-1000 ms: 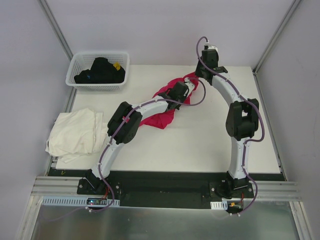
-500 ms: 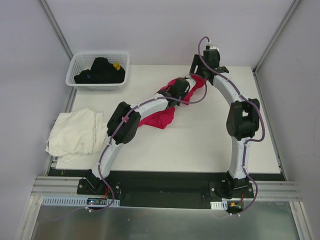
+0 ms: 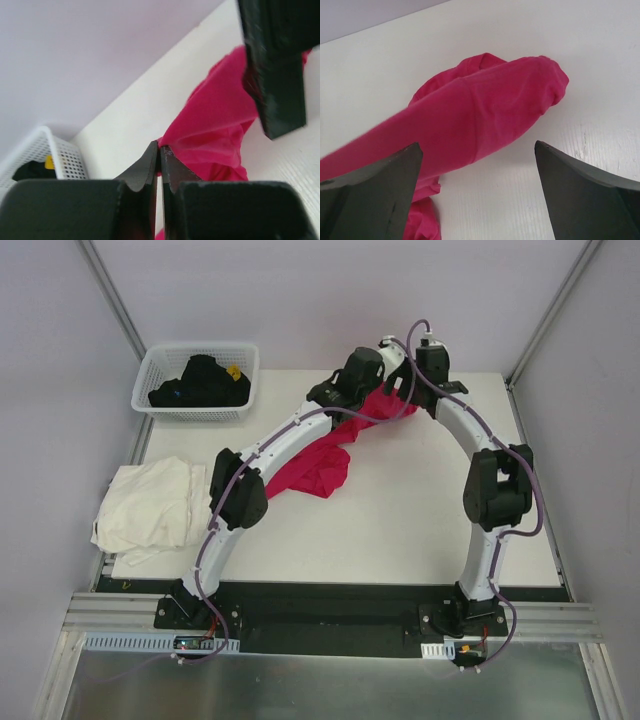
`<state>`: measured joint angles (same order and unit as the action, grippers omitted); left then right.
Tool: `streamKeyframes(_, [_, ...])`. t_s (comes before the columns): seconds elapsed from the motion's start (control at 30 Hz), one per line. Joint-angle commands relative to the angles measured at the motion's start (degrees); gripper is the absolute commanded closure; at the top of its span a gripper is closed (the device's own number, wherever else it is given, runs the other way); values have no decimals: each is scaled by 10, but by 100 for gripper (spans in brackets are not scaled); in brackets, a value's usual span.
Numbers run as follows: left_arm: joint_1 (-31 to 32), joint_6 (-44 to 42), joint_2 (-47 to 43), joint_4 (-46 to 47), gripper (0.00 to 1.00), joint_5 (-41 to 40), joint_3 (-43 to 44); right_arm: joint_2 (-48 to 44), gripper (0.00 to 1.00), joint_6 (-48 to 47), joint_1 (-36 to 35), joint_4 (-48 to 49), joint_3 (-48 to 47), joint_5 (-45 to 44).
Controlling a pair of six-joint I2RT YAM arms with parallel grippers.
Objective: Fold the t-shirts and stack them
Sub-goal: Flatten out the tshirt
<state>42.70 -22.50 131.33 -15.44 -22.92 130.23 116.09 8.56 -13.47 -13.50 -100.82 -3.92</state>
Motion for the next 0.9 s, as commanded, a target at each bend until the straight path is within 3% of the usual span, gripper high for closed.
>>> streamKeyframes(0.0, [5, -60, -84, 23, 100, -38, 69, -63, 4, 29, 17, 35, 68, 21])
streamKeyframes(0.23, [-1, -134, -110, 59, 100, -85, 121, -155, 3, 14, 29, 46, 169, 7])
streamKeyframes(0.43, [-12, -147, -140, 76, 100, -85, 122, -246, 3, 19, 10, 65, 270, 55])
streamKeyframes(0.63, [-11, -162, -143, 86, 100, -93, 122, -246, 7, 18, -123, 73, 316, 48])
streamKeyframes(0.87, [-11, -167, -154, 89, 100, -95, 106, -131, 9, 21, -267, 65, 237, 56])
